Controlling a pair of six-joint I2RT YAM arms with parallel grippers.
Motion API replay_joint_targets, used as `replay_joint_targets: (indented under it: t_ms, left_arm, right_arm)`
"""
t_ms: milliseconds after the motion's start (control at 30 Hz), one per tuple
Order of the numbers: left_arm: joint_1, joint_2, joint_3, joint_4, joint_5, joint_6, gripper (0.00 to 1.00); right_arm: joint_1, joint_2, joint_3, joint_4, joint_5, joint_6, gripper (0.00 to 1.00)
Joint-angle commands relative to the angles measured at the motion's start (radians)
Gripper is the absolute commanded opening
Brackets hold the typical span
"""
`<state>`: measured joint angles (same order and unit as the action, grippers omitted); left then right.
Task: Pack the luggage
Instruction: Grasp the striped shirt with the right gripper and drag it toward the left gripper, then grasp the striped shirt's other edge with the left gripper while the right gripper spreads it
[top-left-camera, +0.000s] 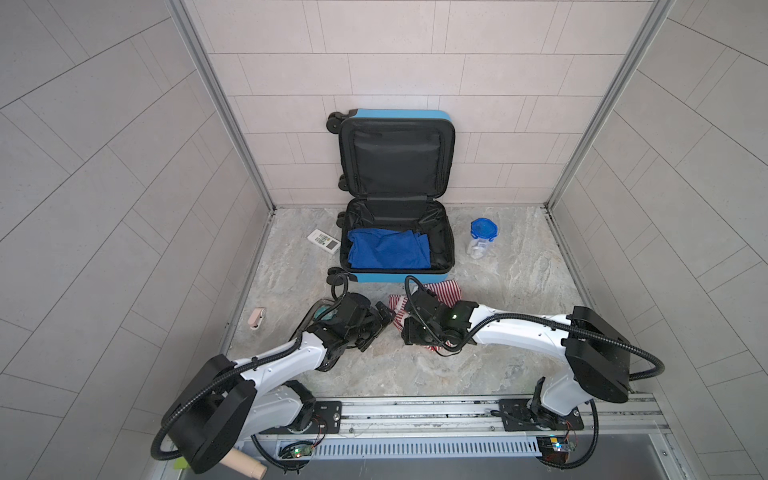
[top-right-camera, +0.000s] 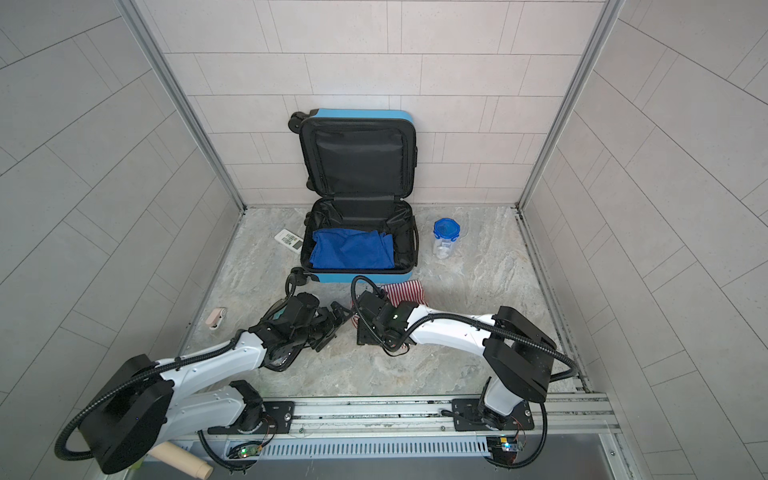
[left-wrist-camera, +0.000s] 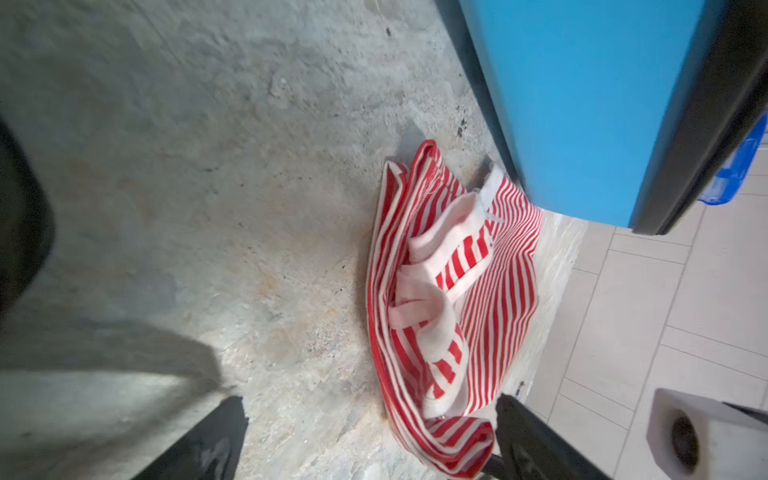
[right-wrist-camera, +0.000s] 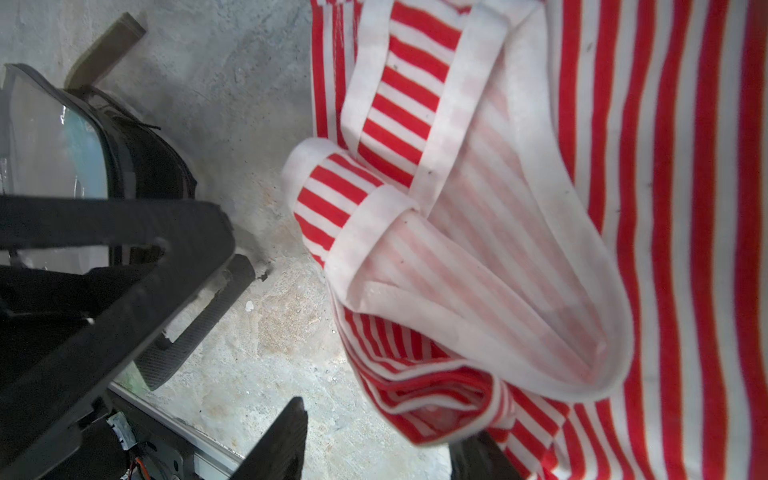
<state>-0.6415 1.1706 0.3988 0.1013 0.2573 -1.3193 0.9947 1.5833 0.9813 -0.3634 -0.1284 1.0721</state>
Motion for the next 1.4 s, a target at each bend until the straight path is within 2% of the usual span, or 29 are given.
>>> replay_joint_targets:
  t_ms: [0,233,500,600,733,800,967,1167,1267,1367]
  left_arm:
    - [-0.002,0.013,-0.014,0.151,0.034,-0.111,0.99]
    - [-0.018,0.152,-0.05,0.385,0.066,-0.207,0.98]
    - [-0.066,0.343,-0.074,0.652,0.079,-0.3,0.91]
    - [-0.074,0.418,-0.077,0.755,0.081,-0.322,0.77]
    - [-0.074,0.49,-0.088,0.873,0.076,-0.351,0.49]
    - [-0.073,0.515,-0.09,0.907,0.078,-0.355,0.35]
    - [-0.071,0.537,-0.087,0.904,0.076,-0.339,0.01]
    - [-0.07,0.537,-0.074,0.797,0.074,-0.274,0.0]
    - [-0.07,0.51,-0.052,0.679,0.071,-0.213,0.0]
    - [-0.07,0.458,0.002,0.488,0.06,-0.123,0.0]
  right_arm:
    - [0.006,0.007,0.0,0.011,0.004,-0.016,0.53]
    - [0.006,0.009,0.003,0.02,0.0,-0.016,0.48]
    - [0.005,0.002,0.006,0.018,-0.003,-0.021,0.45]
    - [0.005,-0.012,0.0,0.019,0.0,-0.024,0.44]
    - [0.006,-0.034,-0.003,0.008,0.011,-0.034,0.45]
    - [0.005,-0.043,-0.004,-0.004,0.016,-0.041,0.49]
    - [-0.004,-0.074,0.002,-0.046,0.024,-0.078,0.64]
    - [-0.068,-0.177,0.006,-0.166,0.053,-0.173,0.75]
    - [-0.145,-0.259,-0.013,-0.219,0.052,-0.224,0.77]
    - [-0.263,-0.332,-0.045,-0.28,0.047,-0.276,0.79]
